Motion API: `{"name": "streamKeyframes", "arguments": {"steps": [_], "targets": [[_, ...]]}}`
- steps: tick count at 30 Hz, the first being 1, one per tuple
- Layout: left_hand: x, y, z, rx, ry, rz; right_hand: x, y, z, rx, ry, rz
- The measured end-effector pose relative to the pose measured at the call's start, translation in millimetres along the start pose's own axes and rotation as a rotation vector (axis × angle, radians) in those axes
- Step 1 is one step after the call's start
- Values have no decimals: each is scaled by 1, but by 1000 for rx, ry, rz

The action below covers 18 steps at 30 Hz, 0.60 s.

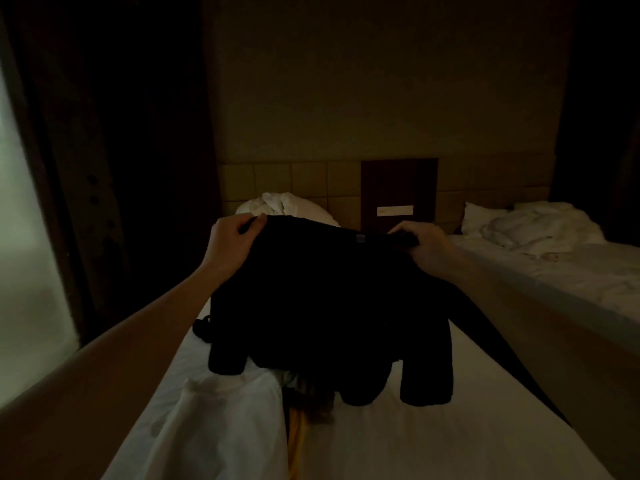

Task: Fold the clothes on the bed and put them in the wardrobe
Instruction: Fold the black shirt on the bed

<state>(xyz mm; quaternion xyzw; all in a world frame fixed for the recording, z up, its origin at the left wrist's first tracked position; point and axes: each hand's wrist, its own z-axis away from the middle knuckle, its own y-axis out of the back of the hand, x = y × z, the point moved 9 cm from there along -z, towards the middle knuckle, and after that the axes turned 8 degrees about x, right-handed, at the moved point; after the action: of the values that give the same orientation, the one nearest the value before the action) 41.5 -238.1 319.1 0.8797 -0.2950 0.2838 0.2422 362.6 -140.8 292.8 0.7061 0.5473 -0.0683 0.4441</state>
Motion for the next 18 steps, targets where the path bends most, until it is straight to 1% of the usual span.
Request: {"name": "streamKeyframes", "arguments": {"steps": [4,7,11,13,18], "targets": [[27,24,7,180,-51,-152,-19,31,8,95,-13,-48],[52,41,15,284,-68,-254,-27,47,19,34,-63,-69],[96,57,26,376,-94,-288,-42,69,35,-75,-131,-114],[116,66,32,420,-106,-276,-55,85,44,-69,-136,-201],[156,90,41,513,-120,-245,-86,120,64,33,-156,-528]]}}
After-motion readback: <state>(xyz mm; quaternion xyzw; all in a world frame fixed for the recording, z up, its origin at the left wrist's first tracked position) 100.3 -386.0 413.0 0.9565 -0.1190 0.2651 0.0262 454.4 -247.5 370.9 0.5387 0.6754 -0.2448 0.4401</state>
